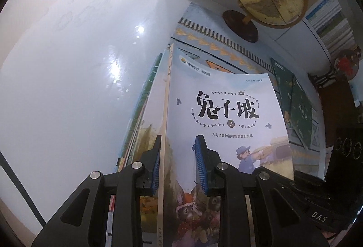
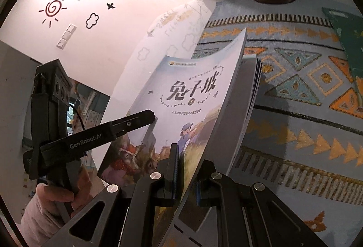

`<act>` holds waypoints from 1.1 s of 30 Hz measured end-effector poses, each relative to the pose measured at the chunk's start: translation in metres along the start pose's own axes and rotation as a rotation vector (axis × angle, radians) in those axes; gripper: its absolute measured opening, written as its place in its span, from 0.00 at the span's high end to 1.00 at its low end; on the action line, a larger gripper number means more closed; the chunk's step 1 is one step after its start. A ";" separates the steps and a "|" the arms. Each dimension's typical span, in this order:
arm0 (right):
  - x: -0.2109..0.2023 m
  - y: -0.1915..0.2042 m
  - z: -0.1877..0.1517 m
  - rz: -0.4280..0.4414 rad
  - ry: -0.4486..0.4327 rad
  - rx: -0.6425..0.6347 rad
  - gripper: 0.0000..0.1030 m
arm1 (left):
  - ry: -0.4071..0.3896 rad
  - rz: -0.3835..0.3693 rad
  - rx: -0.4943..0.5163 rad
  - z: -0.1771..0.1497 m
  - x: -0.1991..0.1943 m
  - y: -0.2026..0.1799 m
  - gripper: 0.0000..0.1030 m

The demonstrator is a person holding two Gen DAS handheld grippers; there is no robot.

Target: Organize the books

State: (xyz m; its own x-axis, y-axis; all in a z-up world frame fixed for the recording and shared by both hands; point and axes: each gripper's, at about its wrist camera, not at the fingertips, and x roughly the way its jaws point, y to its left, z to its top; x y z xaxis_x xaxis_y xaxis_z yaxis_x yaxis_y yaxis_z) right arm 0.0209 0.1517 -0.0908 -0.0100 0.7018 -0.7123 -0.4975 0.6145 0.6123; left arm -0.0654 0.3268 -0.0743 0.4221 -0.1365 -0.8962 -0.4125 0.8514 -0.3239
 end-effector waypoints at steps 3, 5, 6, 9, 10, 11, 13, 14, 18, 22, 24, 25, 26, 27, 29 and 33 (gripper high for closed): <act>0.006 -0.001 -0.001 0.006 0.010 0.030 0.88 | 0.004 0.003 -0.007 0.001 0.001 0.001 0.77; 0.009 -0.004 -0.003 0.005 0.023 0.055 0.86 | 0.007 0.014 -0.004 0.001 0.002 0.001 0.76; 0.012 -0.004 -0.003 0.002 0.036 0.066 0.84 | 0.008 0.023 -0.003 0.001 0.003 0.000 0.74; 0.020 -0.004 -0.006 -0.010 0.075 0.091 0.79 | 0.023 0.056 -0.006 0.002 0.007 0.002 0.68; 0.019 -0.004 -0.007 -0.011 0.072 0.090 0.78 | 0.028 0.070 -0.005 0.002 0.008 0.002 0.68; 0.019 -0.004 -0.008 -0.012 0.069 0.092 0.77 | 0.025 0.073 -0.006 0.002 0.007 0.003 0.68; 0.019 -0.004 -0.008 0.001 0.070 0.108 0.71 | 0.022 0.093 -0.009 0.002 0.006 0.003 0.69; 0.019 -0.003 -0.008 0.011 0.068 0.115 0.62 | 0.025 0.095 -0.012 0.002 0.006 0.004 0.69; 0.019 0.004 -0.008 0.007 0.072 0.129 0.46 | 0.041 0.110 -0.006 0.002 0.007 0.002 0.69; 0.019 0.004 -0.010 0.011 0.099 0.159 0.46 | 0.050 0.143 0.025 0.001 0.009 -0.003 0.69; 0.014 0.000 -0.010 0.018 0.106 0.187 0.46 | 0.052 0.147 0.028 0.002 0.010 -0.003 0.69; 0.009 -0.002 -0.012 0.017 0.102 0.196 0.45 | 0.052 0.146 0.027 0.003 0.011 -0.003 0.69; 0.006 -0.004 -0.013 0.013 0.101 0.202 0.45 | 0.052 0.143 0.023 0.003 0.011 -0.002 0.69; 0.003 -0.006 -0.013 0.005 0.102 0.209 0.45 | 0.051 0.138 0.015 0.003 0.010 -0.002 0.69; -0.007 -0.013 -0.015 -0.002 0.094 0.227 0.45 | 0.049 0.139 -0.006 0.003 0.008 0.000 0.69; -0.024 -0.028 -0.015 -0.025 0.052 0.257 0.45 | 0.003 0.142 -0.033 0.001 -0.009 0.004 0.69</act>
State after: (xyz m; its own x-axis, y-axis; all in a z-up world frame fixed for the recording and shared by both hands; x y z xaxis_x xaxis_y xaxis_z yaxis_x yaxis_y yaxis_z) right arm 0.0222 0.1123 -0.0955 -0.0486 0.6701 -0.7407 -0.2617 0.7071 0.6569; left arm -0.0701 0.3319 -0.0673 0.3550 -0.0173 -0.9347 -0.4942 0.8452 -0.2034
